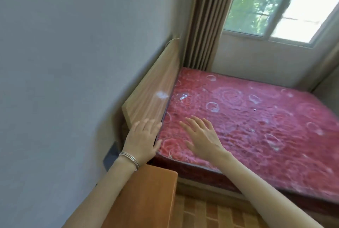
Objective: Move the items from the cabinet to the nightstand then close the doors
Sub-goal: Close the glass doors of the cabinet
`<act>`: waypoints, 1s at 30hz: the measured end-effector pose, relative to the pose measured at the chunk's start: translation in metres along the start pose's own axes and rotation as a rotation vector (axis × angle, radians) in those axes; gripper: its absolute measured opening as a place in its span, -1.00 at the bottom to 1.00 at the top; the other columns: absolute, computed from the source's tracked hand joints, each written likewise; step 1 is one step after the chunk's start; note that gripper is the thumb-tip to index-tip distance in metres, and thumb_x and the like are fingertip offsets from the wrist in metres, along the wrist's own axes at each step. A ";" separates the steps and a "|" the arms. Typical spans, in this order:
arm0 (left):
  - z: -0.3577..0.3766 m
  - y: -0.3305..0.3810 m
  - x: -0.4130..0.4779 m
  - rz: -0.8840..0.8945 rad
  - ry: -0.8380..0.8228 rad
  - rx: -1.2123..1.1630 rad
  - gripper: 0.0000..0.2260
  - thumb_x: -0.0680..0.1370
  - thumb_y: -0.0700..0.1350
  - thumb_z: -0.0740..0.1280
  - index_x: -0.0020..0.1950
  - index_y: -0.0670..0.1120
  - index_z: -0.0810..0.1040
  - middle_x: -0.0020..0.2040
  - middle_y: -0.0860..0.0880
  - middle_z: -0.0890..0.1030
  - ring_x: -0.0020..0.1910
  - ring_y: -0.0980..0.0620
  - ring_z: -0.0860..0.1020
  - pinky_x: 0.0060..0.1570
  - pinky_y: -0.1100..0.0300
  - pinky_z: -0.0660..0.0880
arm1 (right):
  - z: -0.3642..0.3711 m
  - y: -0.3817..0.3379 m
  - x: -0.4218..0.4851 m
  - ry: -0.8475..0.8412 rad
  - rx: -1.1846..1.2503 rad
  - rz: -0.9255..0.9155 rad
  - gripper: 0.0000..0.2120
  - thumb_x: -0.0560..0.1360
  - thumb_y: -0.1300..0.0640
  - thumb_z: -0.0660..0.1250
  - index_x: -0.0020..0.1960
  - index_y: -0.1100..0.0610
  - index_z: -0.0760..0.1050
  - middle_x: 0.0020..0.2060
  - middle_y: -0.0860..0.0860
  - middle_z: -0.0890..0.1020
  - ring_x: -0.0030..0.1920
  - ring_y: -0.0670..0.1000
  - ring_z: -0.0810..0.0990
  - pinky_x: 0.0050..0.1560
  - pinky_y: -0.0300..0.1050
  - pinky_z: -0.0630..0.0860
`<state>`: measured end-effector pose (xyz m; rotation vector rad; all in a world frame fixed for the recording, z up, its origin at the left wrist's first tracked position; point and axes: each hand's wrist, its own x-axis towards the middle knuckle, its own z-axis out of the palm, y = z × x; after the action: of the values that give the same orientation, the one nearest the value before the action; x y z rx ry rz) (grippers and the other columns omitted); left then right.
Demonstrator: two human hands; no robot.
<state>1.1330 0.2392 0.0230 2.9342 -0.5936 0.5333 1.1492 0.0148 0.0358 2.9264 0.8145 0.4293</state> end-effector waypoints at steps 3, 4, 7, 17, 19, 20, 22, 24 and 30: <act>-0.028 0.057 0.029 0.191 0.066 -0.025 -0.55 0.42 0.09 0.20 0.21 -0.10 0.54 0.13 -0.13 0.59 0.13 -0.14 0.54 0.11 -0.10 0.48 | -0.043 0.024 -0.066 0.038 -0.103 0.179 -0.38 0.30 -0.04 0.49 0.31 0.10 0.43 0.24 0.11 0.52 0.26 0.17 0.46 0.21 0.25 0.39; -0.036 0.079 0.037 0.247 0.082 -0.044 -0.54 0.41 0.09 0.23 0.22 -0.10 0.54 0.14 -0.13 0.59 0.14 -0.14 0.54 0.11 -0.11 0.47 | -0.056 0.031 -0.091 0.043 -0.130 0.241 -0.39 0.31 -0.04 0.49 0.30 0.09 0.43 0.23 0.11 0.52 0.25 0.17 0.47 0.21 0.24 0.39; -0.059 0.154 0.053 0.438 0.139 -0.088 -0.55 0.41 0.07 0.33 0.23 -0.11 0.53 0.15 -0.14 0.58 0.14 -0.15 0.54 0.11 -0.12 0.46 | -0.096 0.050 -0.171 0.049 -0.204 0.436 -0.42 0.34 -0.05 0.45 0.30 0.08 0.43 0.23 0.10 0.52 0.25 0.15 0.47 0.21 0.22 0.39; -0.113 0.413 0.023 0.990 0.218 -0.337 -0.51 0.43 0.12 0.10 0.20 -0.10 0.55 0.11 -0.13 0.60 0.09 -0.17 0.56 0.08 -0.11 0.48 | -0.216 0.062 -0.426 0.040 -0.384 1.050 -0.47 0.41 -0.05 0.35 0.35 0.04 0.38 0.27 0.09 0.49 0.29 0.13 0.42 0.27 0.22 0.31; -0.121 0.465 0.005 1.075 0.225 -0.397 -0.51 0.43 0.11 0.10 0.20 -0.10 0.55 0.11 -0.13 0.60 0.09 -0.17 0.56 0.08 -0.11 0.50 | -0.234 0.059 -0.477 0.068 -0.410 1.145 -0.49 0.41 -0.03 0.35 0.33 0.05 0.39 0.25 0.10 0.50 0.28 0.14 0.43 0.27 0.21 0.29; -0.126 0.490 -0.005 1.108 0.219 -0.426 -0.51 0.43 0.11 0.09 0.20 -0.09 0.55 0.11 -0.13 0.60 0.10 -0.17 0.55 0.08 -0.12 0.49 | -0.242 0.056 -0.501 0.071 -0.427 1.188 -0.50 0.41 -0.02 0.36 0.32 0.07 0.41 0.24 0.10 0.51 0.27 0.14 0.44 0.26 0.21 0.30; -0.132 0.540 -0.027 1.163 0.213 -0.480 -0.52 0.44 0.12 0.08 0.22 -0.08 0.54 0.12 -0.11 0.60 0.11 -0.16 0.55 0.09 -0.12 0.49 | -0.256 0.051 -0.551 0.051 -0.447 1.268 -0.50 0.41 -0.01 0.36 0.32 0.08 0.41 0.24 0.11 0.51 0.26 0.14 0.44 0.24 0.21 0.32; -0.135 0.590 -0.051 1.220 0.212 -0.508 -0.53 0.45 0.12 0.10 0.23 -0.06 0.53 0.13 -0.10 0.59 0.12 -0.14 0.55 0.09 -0.12 0.49 | -0.269 0.045 -0.600 0.013 -0.458 1.338 -0.50 0.43 0.00 0.34 0.33 0.08 0.39 0.25 0.11 0.50 0.27 0.15 0.42 0.25 0.20 0.30; -0.143 0.730 -0.121 1.348 0.170 -0.531 -0.55 0.45 0.11 0.16 0.27 -0.02 0.48 0.20 -0.04 0.56 0.19 -0.09 0.51 0.17 -0.05 0.43 | -0.313 0.041 -0.734 -0.084 -0.505 1.463 -0.49 0.51 -0.02 0.22 0.42 0.07 0.26 0.35 0.11 0.37 0.36 0.13 0.29 0.33 0.14 0.17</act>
<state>0.6959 -0.3643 0.1343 1.6196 -2.1983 0.5356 0.4781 -0.4004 0.1600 2.4362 -1.3508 0.4246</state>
